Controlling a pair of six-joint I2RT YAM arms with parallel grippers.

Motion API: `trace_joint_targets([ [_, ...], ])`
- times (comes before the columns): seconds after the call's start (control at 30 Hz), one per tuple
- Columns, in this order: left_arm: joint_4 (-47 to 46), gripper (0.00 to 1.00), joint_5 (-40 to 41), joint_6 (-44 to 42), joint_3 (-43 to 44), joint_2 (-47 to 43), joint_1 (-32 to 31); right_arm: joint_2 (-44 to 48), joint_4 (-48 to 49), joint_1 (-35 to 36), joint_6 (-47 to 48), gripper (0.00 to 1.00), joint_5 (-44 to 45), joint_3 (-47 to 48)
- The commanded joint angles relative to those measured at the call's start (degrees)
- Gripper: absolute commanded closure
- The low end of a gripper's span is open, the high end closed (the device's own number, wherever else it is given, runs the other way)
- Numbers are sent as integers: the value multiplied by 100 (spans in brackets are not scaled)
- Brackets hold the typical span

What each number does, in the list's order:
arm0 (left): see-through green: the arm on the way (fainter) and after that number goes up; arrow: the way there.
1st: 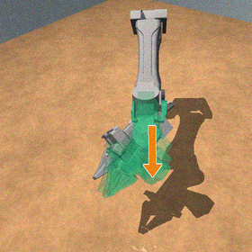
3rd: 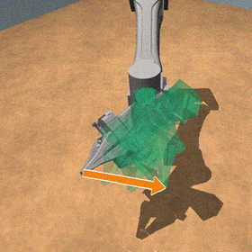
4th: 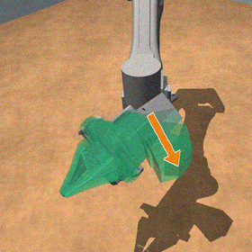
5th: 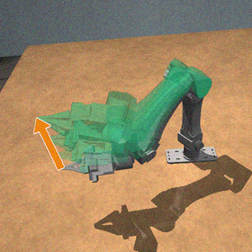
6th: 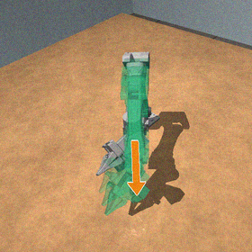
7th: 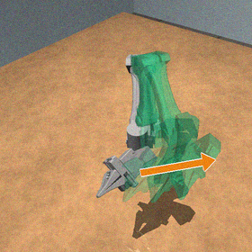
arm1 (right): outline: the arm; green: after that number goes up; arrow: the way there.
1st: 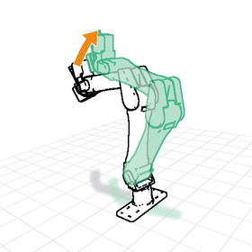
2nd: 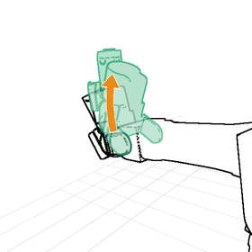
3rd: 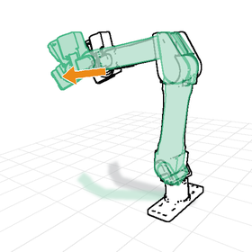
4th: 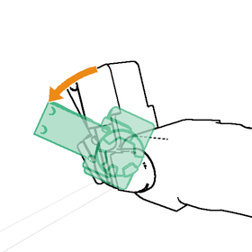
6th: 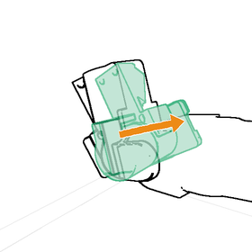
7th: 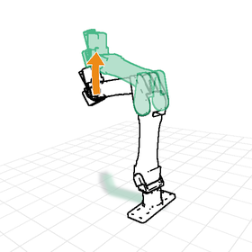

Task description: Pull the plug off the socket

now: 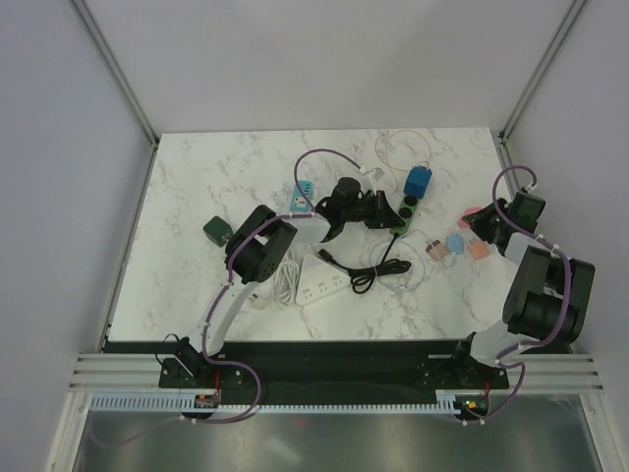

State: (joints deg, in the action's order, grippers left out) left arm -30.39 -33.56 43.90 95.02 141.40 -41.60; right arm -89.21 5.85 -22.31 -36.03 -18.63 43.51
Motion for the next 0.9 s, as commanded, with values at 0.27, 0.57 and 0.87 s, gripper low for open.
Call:
trace_joint_targets([
  [0.27,-125,80,-107,4,7,142,21,-150,-47,-19,122,31,193,272],
  [0.57,-28,80,-248,-171,175,-16,21,790,-1522,393,614,2,1570,553],
  [0.87,786,70,59,-645,586,-385,30,844,-2377,1263,966,2,2197,1432],
])
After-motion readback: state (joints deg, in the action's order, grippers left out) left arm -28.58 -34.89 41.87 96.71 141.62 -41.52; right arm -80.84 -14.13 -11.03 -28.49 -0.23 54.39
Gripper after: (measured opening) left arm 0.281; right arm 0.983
